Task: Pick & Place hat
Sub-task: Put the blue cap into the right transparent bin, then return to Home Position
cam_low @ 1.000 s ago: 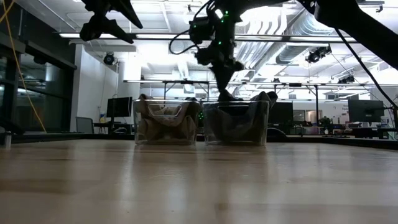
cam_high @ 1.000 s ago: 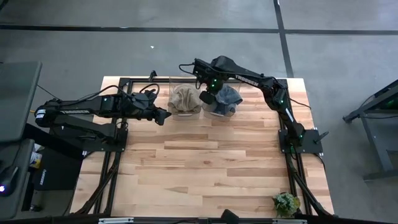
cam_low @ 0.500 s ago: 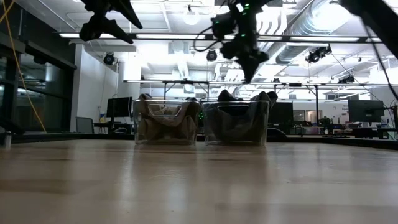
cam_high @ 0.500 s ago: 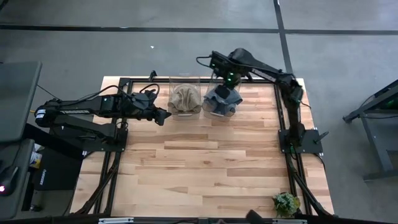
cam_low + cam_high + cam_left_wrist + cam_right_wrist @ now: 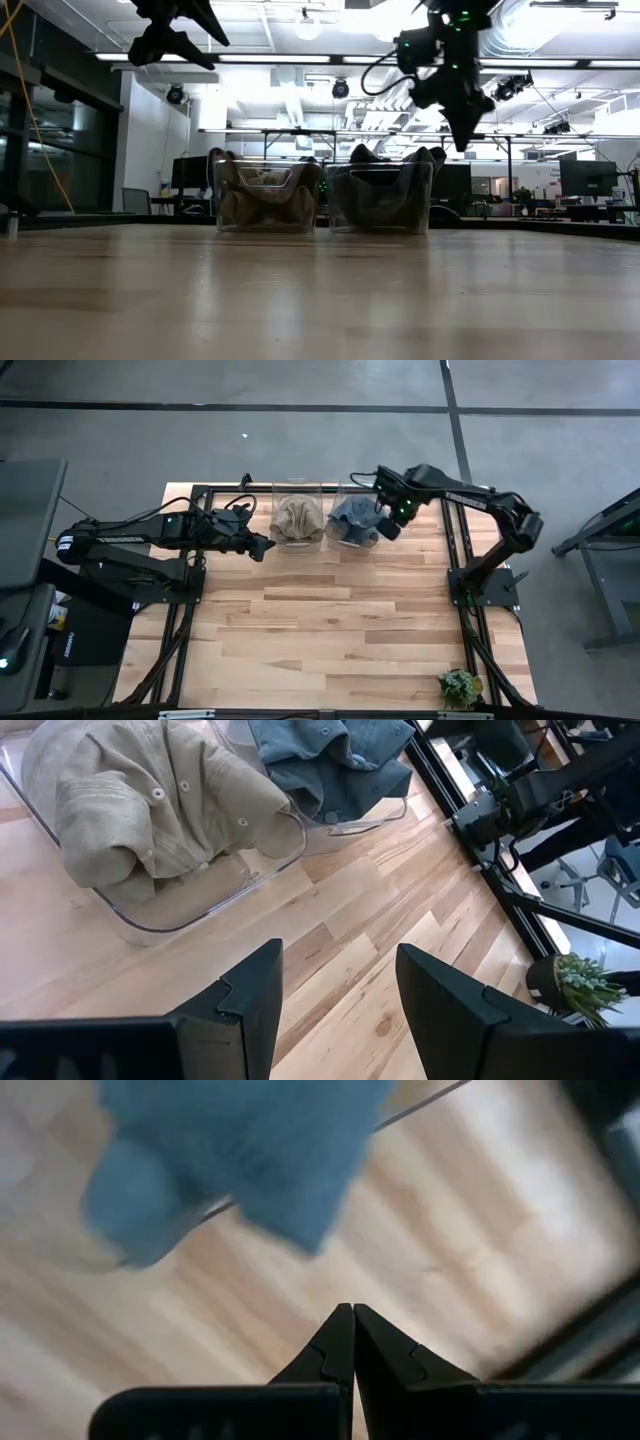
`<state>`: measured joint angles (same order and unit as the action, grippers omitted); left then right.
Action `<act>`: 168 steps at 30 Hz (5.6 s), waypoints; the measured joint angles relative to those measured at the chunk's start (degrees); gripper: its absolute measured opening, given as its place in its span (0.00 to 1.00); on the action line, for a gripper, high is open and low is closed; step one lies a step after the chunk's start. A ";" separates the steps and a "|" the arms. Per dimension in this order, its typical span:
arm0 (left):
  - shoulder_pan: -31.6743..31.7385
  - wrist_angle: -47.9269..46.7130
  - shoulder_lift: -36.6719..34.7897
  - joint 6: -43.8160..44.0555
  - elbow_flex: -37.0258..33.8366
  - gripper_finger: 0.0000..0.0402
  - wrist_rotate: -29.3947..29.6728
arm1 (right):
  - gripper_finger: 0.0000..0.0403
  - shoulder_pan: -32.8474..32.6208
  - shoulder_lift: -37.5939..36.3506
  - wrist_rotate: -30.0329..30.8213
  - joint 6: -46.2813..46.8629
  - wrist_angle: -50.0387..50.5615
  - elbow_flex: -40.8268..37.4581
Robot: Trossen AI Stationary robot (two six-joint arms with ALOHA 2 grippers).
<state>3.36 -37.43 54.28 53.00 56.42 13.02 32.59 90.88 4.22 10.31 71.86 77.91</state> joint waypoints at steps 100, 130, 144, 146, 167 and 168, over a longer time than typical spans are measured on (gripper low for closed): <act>-0.01 1.24 -0.07 14.41 0.00 0.44 5.74 | 0.00 4.85 8.21 -13.83 -14.32 -17.48 7.61; 0.00 24.08 -47.12 11.73 -37.53 0.44 -7.68 | 0.00 -24.87 -40.86 0.18 18.00 -82.80 -47.39; 0.02 29.90 -53.58 12.87 -43.47 0.44 -15.26 | 0.00 -34.44 -59.70 17.13 14.75 -108.63 -66.48; 0.02 30.86 -54.05 12.87 -44.60 0.44 -15.10 | 0.00 -35.53 -61.46 18.42 13.75 -109.62 -68.16; 0.02 28.82 -53.92 20.80 -48.97 0.44 -9.60 | 0.00 -36.14 -71.84 11.47 13.79 -105.26 -77.33; 0.02 28.83 -53.90 20.80 -49.16 0.44 -9.60 | 0.00 -36.14 -71.96 11.11 13.91 -103.94 -77.35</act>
<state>3.38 -8.60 0.38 73.80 7.26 3.41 -3.55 18.92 15.33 24.22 -32.08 0.56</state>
